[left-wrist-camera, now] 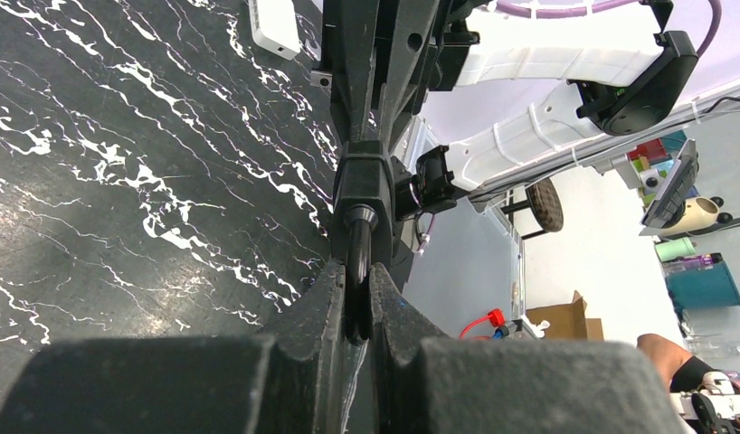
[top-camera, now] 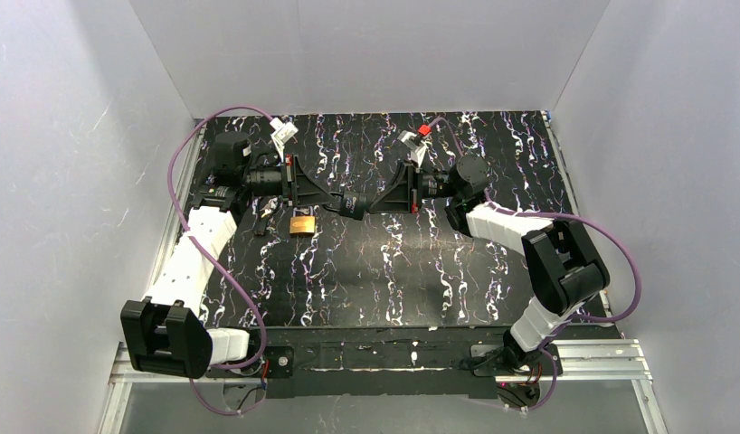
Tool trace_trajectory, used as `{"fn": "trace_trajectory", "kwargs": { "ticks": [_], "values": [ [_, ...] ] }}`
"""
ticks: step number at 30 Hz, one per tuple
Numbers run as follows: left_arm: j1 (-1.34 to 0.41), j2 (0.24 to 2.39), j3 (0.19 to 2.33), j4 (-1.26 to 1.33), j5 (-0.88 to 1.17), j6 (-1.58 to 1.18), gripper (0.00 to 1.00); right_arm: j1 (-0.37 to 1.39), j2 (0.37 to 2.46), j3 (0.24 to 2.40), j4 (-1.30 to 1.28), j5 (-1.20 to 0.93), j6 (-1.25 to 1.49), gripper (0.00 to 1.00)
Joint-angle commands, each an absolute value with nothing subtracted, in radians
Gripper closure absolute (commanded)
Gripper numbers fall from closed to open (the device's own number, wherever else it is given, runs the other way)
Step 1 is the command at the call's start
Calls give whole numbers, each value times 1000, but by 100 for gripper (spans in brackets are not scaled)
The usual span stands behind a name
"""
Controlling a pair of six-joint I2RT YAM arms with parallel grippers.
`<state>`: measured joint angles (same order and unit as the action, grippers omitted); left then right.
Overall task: Lock with the key
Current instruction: Lock the lock.
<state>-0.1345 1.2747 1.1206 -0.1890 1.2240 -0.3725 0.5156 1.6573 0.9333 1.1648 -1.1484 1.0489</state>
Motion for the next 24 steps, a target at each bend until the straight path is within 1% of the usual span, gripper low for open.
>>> {"fn": "trace_trajectory", "kwargs": {
  "ticks": [1, 2, 6, 10, 12, 15, 18, 21, 22, 23, 24],
  "values": [
    [-129, 1233, 1145, -171, 1261, -359, 100, 497, 1614, 922, 1150, -1165, 1005, 97],
    [-129, 1233, 1150, -183, 1260, -349, 100, 489, 1614, 917, 1149, -1168, 1003, 99],
    [-117, 1237, 1180, -274, 1246, -257, 100, 453, 1605, 857, 1163, -1170, 1006, 99],
    [-60, 1255, 1211, -291, 1267, -234, 100, 390, 1582, 778, 1159, -1172, 992, 99],
    [-32, 1269, 1229, -306, 1274, -212, 100, 345, 1577, 747, 1115, -1172, 956, 99],
    [-23, 1297, 1285, -457, 1238, -47, 100, 266, 1564, 713, 1084, -1174, 930, 99],
    [-24, 1319, 1312, -544, 1182, 92, 100, 211, 1543, 696, 1037, -1170, 896, 99],
    [-26, 1356, 1331, -613, 1103, 220, 100, 182, 1507, 703, 885, -1144, 775, 99],
    [-29, 1370, 1337, -638, 1064, 270, 100, 180, 1494, 717, 782, -1128, 695, 99],
    [-36, 1388, 1342, -665, 1015, 337, 100, 180, 1479, 742, 609, -1109, 598, 99],
    [-47, 1401, 1346, -693, 978, 390, 100, 179, 1468, 761, 495, -1089, 505, 99]
  ]
}}
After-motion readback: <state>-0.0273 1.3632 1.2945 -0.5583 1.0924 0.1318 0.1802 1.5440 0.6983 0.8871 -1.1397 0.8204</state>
